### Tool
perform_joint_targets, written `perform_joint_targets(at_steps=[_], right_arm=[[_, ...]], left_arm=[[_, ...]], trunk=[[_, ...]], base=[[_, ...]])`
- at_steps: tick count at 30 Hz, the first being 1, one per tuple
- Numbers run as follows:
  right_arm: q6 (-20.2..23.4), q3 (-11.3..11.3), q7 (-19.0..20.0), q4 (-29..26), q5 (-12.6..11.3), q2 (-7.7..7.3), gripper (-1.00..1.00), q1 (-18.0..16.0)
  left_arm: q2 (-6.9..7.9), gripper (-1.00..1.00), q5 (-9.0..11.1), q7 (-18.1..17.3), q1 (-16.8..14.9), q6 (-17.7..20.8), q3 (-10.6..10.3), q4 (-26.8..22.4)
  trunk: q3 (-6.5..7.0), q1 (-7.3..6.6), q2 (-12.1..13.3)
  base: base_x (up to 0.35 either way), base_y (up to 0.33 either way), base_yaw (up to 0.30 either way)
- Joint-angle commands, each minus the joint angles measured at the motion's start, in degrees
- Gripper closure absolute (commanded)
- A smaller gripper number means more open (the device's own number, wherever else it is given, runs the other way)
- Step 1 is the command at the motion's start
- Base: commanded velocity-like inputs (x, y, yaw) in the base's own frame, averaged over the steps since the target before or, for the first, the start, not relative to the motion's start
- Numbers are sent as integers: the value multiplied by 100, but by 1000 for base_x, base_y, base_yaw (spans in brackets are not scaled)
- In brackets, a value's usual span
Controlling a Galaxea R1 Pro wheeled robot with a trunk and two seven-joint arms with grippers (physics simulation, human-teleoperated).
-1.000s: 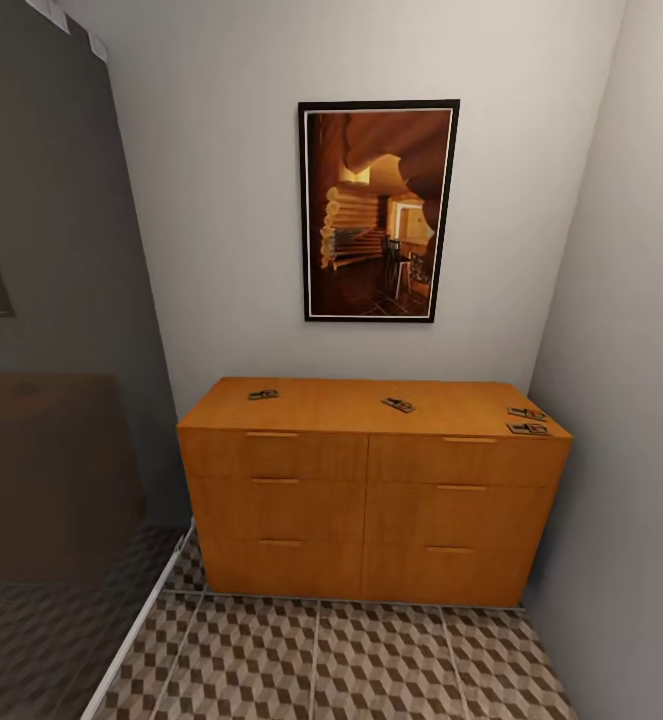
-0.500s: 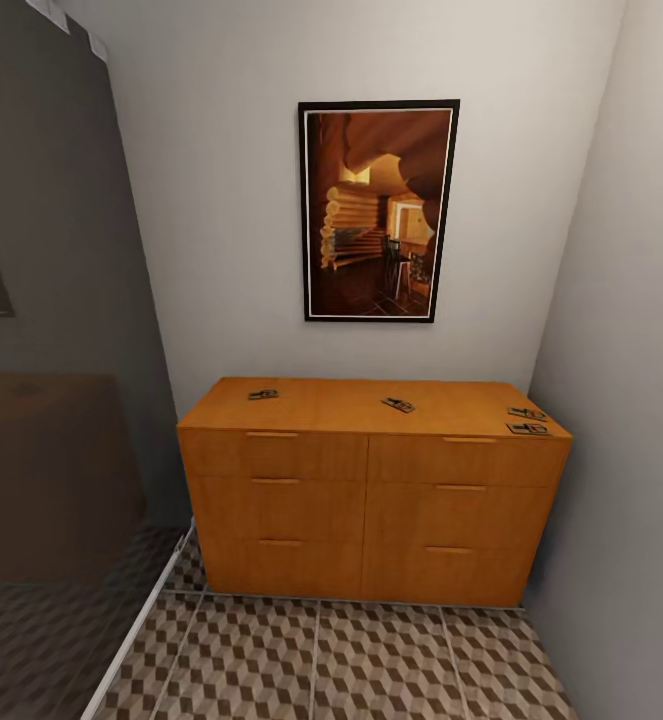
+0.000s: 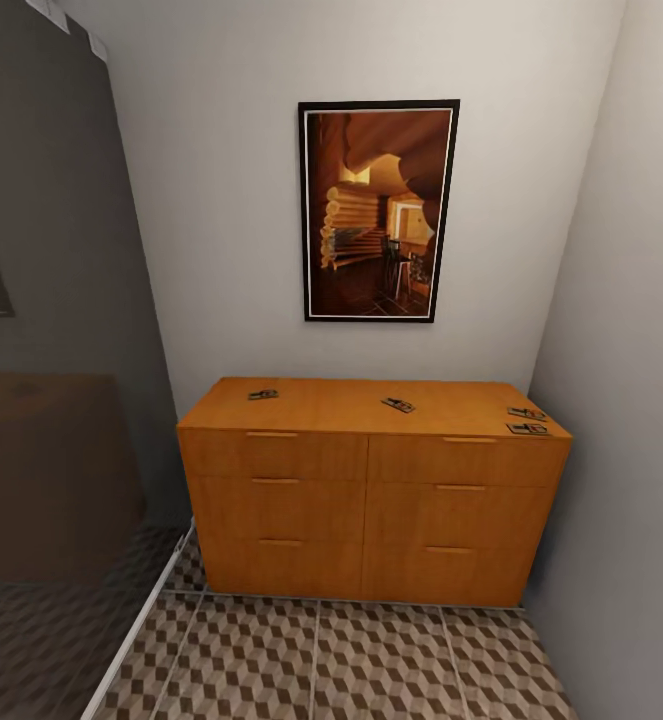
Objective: Take the four mousetraps from the cabinet in the bathroom and place them on the bathroom floor. Make sure all four end up on the same floor surface, and ensure that at least two of them are either under or directly next to the same bathroom sink.
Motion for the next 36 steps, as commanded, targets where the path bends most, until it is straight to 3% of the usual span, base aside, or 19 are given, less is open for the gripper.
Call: perform_joint_targets(at_steps=[1,9,16,36], right_arm=[[-17,4,-21,5,3,2,-100,-3],[-17,4,-21,5,3,2,-100,-3],[-17,4,-21,5,3,2,-100,-3],[-17,4,-21,5,3,2,-100,-3]], left_arm=[[0,-100,-3,15,1,-10,0,10],[-4,-100,4,15,1,-10,-4,66],[-11,-100,-2,-2,1,-10,3,421],[5,-100,11,6,1,7,-11,2399]], trunk=[[-5,0,-3],[-5,0,-3],[-5,0,-3],[-5,0,-3]], base=[[0,0,0],[0,0,0],[0,0,0],[0,0,0]])
